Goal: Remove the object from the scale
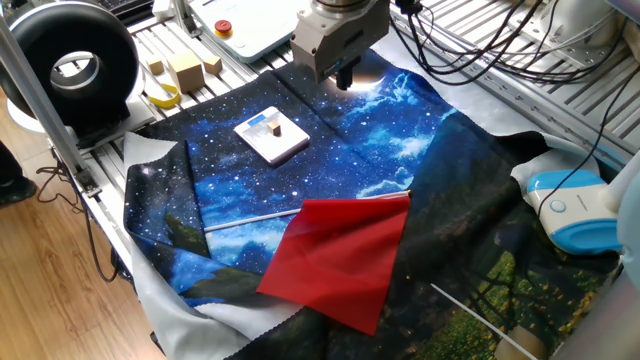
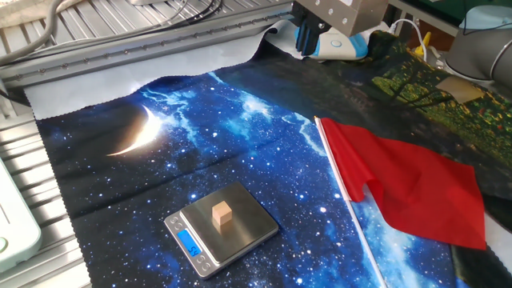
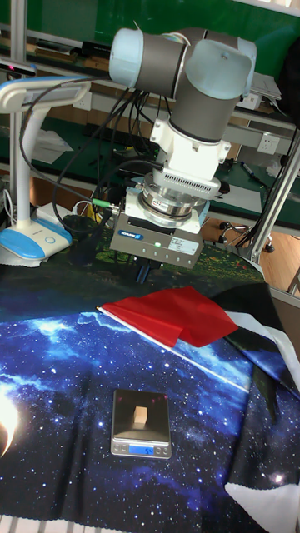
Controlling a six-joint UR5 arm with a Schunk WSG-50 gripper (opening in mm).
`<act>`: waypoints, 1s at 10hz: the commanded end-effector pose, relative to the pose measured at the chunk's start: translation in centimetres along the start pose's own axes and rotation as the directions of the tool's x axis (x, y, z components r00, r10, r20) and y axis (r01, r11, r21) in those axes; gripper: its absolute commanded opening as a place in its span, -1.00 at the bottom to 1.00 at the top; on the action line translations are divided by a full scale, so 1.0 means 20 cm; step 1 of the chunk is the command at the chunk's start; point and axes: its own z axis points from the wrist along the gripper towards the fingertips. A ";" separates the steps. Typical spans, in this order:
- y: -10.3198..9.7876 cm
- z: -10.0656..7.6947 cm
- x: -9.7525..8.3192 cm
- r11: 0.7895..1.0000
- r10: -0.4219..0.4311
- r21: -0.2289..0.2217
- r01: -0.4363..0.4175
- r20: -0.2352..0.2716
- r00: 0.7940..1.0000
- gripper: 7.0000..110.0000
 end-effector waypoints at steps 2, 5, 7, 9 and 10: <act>0.12 -0.01 0.00 0.996 0.008 -0.087 -0.008 -0.001 1.000 -1.00; 0.17 -0.02 0.02 0.992 0.008 -0.126 -0.009 -0.013 1.000 -1.00; 0.18 -0.02 0.03 0.991 0.010 -0.135 -0.012 -0.020 1.000 -1.00; 0.19 -0.02 0.02 0.989 0.009 -0.146 -0.012 -0.018 1.000 -1.00; 0.19 -0.02 0.02 0.989 0.012 -0.146 -0.015 -0.019 1.000 -1.00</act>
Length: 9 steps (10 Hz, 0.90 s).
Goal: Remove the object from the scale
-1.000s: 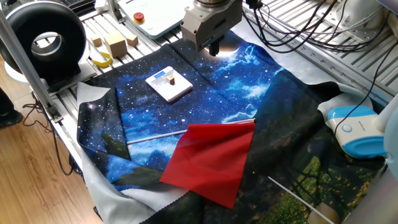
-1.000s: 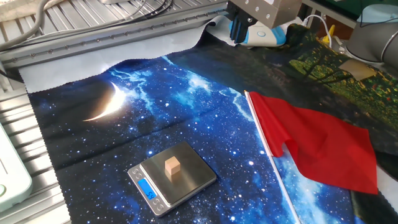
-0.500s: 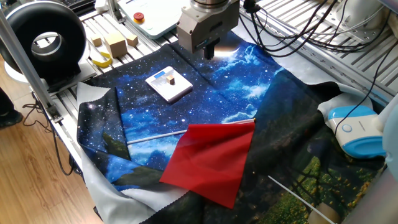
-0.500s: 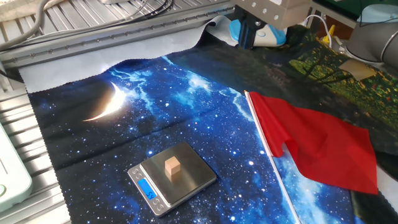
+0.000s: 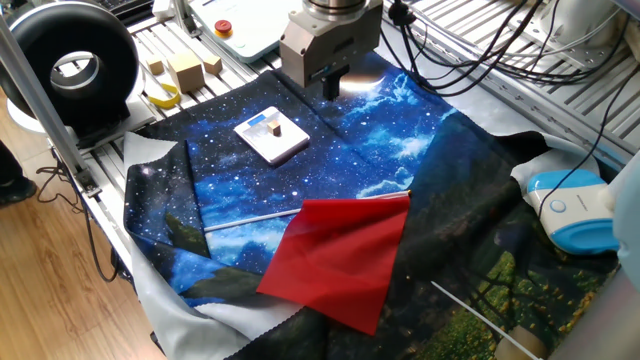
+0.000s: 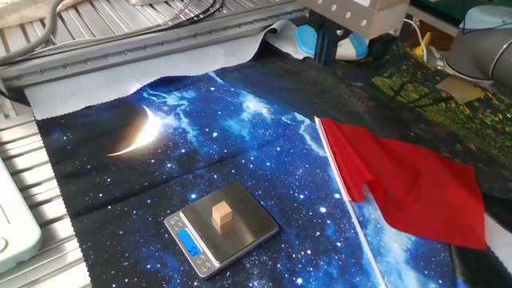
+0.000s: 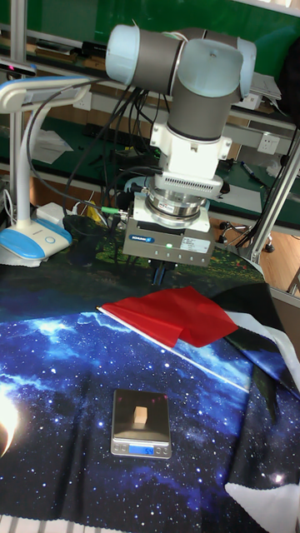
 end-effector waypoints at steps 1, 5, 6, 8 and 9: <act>0.02 0.00 -0.01 1.000 0.008 -0.016 -0.008 0.006 1.000 -1.00; -0.04 0.01 -0.01 1.000 0.008 0.027 -0.008 0.005 1.000 -1.00; 0.02 0.01 -0.03 1.000 0.020 -0.024 -0.020 0.016 1.000 -1.00; 0.09 0.00 -0.06 0.996 0.046 -0.081 -0.043 0.039 0.998 -1.00; 0.07 0.00 -0.04 0.997 0.050 -0.062 -0.048 0.026 0.998 -1.00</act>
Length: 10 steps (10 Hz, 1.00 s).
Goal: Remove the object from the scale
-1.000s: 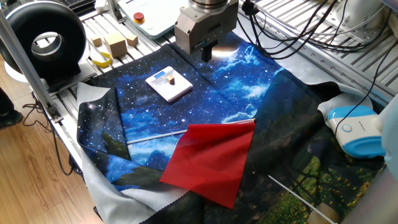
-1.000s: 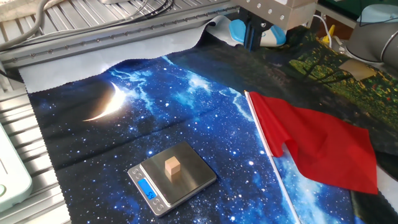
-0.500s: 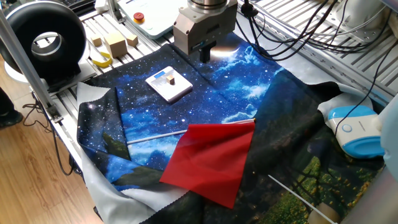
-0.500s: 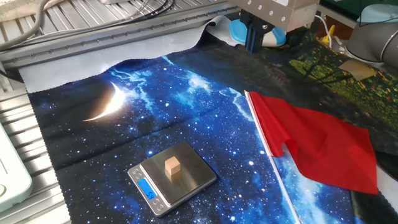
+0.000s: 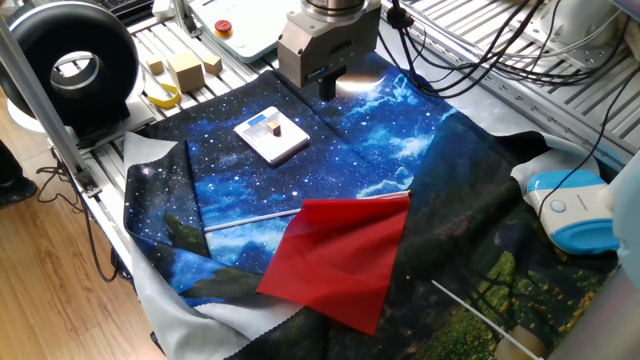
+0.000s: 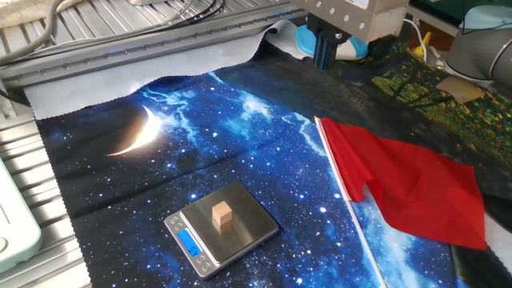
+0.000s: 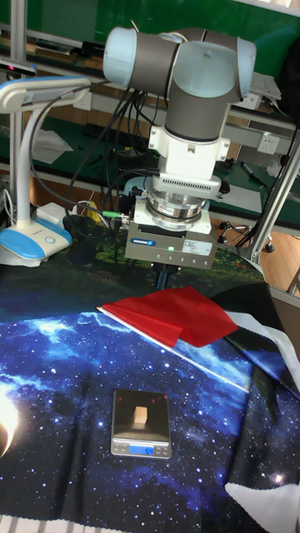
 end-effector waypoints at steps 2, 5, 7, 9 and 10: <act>-0.01 -0.01 0.00 1.000 0.003 0.004 -0.003 0.002 1.000 -1.00; 0.02 -0.01 -0.02 1.000 0.009 -0.019 -0.009 0.018 1.000 -1.00; 0.03 -0.01 -0.02 1.000 0.004 -0.025 -0.004 0.015 1.000 -1.00; 0.04 -0.01 -0.02 0.999 0.006 -0.038 -0.005 0.017 1.000 -1.00; 0.04 -0.01 -0.02 0.999 0.010 -0.032 -0.010 0.016 1.000 -1.00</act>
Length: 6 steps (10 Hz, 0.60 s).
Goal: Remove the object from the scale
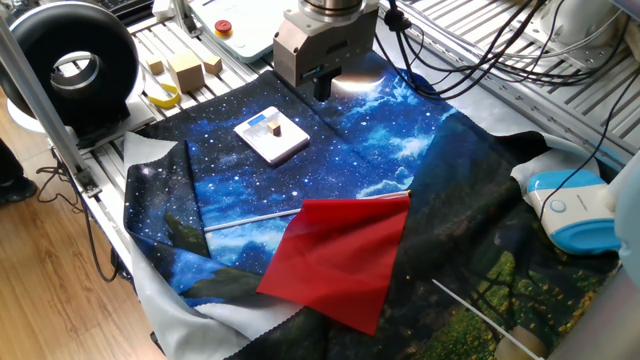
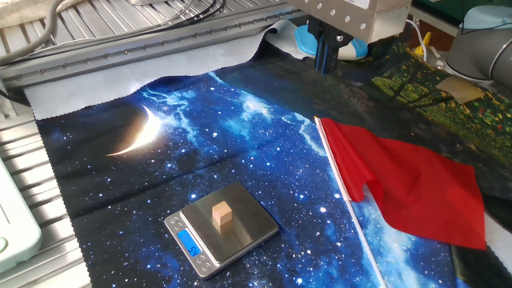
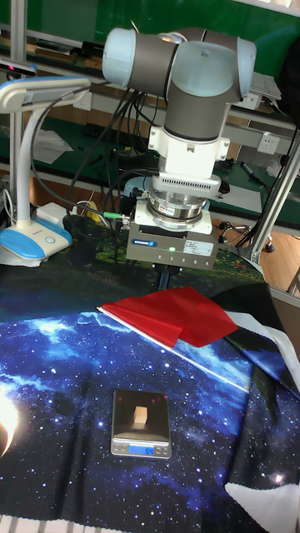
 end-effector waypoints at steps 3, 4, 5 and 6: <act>0.00 -0.01 -0.01 1.000 0.014 -0.002 -0.014 0.005 1.000 -1.00; 0.01 -0.01 -0.01 1.000 0.014 -0.008 -0.014 0.007 1.000 -1.00; 0.01 -0.01 -0.01 1.000 0.016 -0.009 -0.015 0.006 1.000 -1.00; 0.01 -0.01 -0.01 1.000 0.016 -0.006 -0.016 0.007 1.000 -1.00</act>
